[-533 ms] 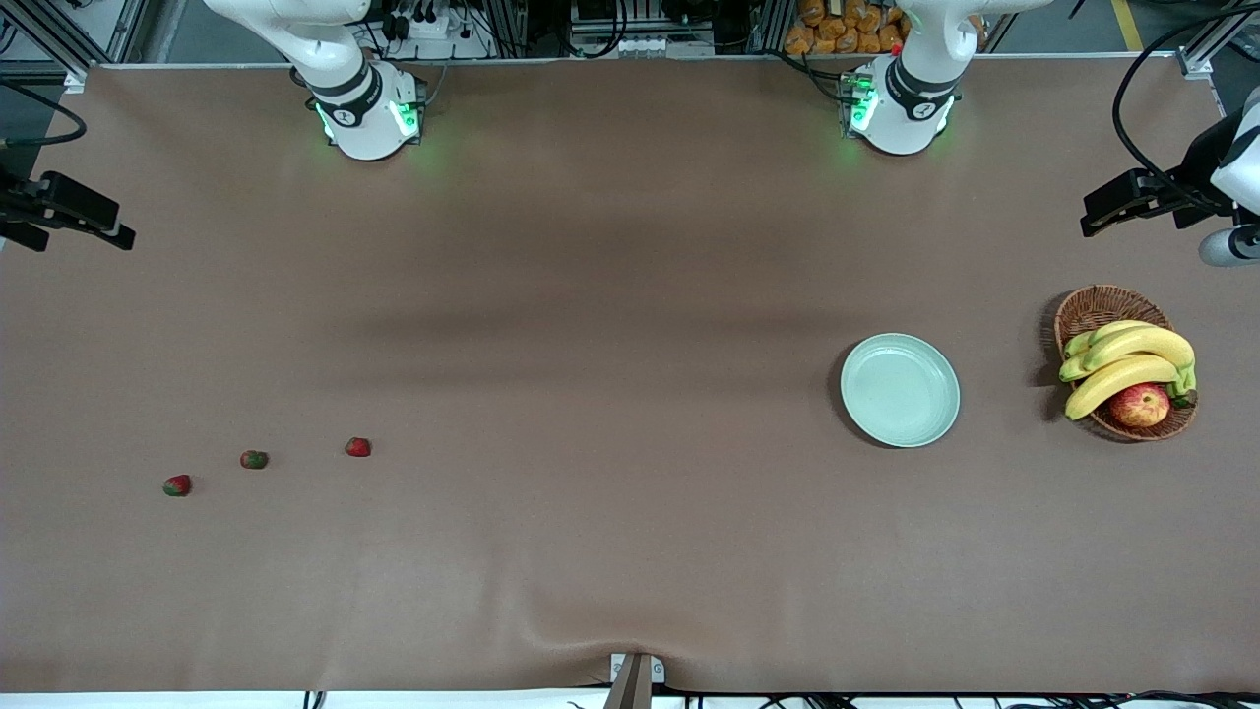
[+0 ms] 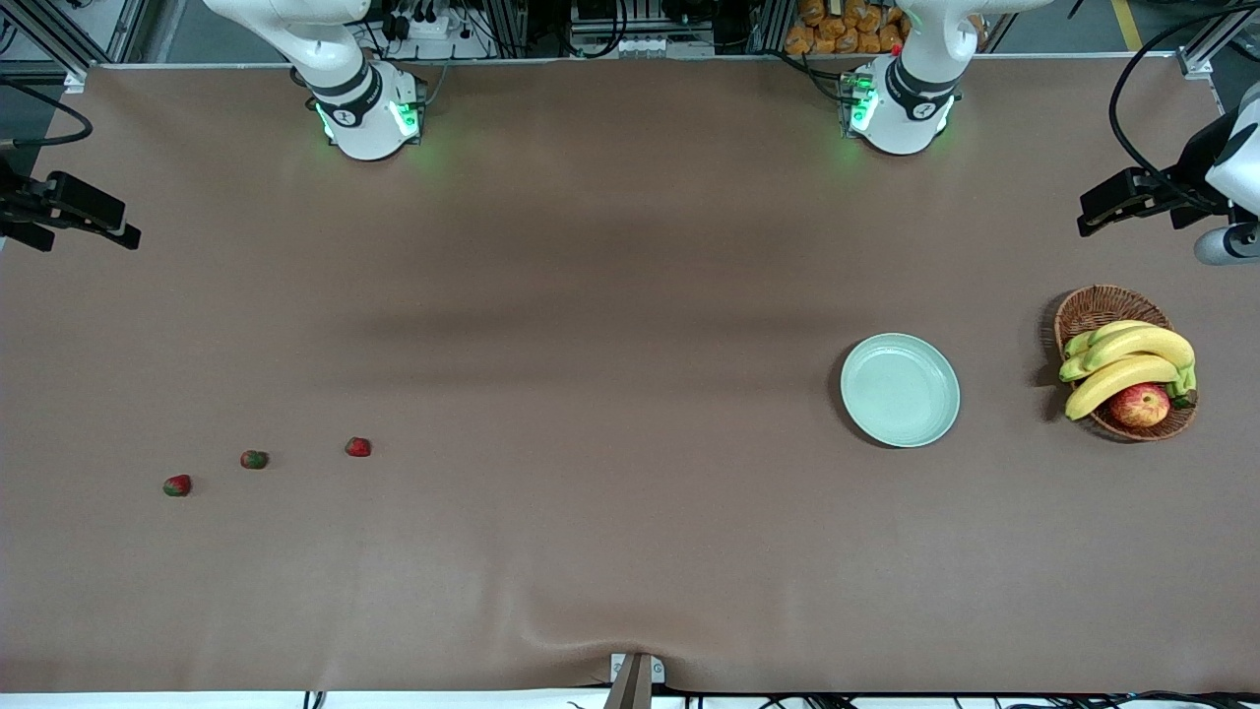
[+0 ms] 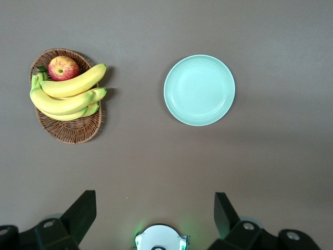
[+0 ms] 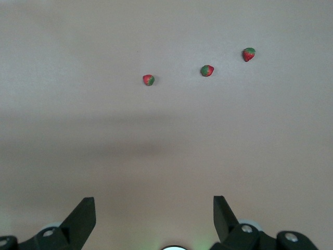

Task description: Collect all strawberries into plate

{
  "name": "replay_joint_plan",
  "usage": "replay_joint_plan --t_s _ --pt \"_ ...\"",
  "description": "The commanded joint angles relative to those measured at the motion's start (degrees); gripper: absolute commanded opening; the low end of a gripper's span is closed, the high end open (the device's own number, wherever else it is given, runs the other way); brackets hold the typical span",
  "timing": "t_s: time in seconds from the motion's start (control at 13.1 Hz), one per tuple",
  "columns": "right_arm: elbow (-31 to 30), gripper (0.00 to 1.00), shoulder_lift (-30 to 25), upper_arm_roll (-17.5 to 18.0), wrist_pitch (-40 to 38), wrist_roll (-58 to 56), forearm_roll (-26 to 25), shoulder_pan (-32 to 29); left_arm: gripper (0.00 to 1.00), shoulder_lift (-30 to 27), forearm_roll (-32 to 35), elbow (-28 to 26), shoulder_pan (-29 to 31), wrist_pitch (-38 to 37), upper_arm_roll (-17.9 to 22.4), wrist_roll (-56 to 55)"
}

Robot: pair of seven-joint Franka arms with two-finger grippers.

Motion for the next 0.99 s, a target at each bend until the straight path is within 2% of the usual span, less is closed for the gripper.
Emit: replay_joint_plan --t_s 0.0,0.15,0.38,0.53,0.76,0.91 --pt "0.1 1.0 -0.1 0.0 -0.5 -0.5 -0.1 0.0 1.0 1.5 0.4 0.8 0.4 1.2 -0.3 0.6" --pt "0.1 1.0 0.8 0.0 -0.2 -3.1 0.2 -0.1 1.0 2.2 0.2 -1.7 0.4 5.4 -0.3 -0.3" --pt "0.1 1.0 3.8 0.0 1.5 -3.7 0.4 -0.1 1.0 1.9 -1.0 -11.7 0.5 15.0 -0.5 0.4" --pt "0.1 1.0 7.5 0.0 5.4 -3.7 0.2 -0.1 1.0 2.2 -1.2 -17.1 0.3 20.7 -0.5 0.7" --pt "0.2 1.0 13.3 0.0 11.4 -3.8 -0.1 0.7 1.0 2.3 -1.2 -27.7 0.7 33.3 -0.5 0.7" --pt "0.2 1.0 15.4 0.0 15.2 -3.8 0.5 0.7 1.0 2.8 -1.2 -32.7 0.6 39.7 -0.4 0.3"
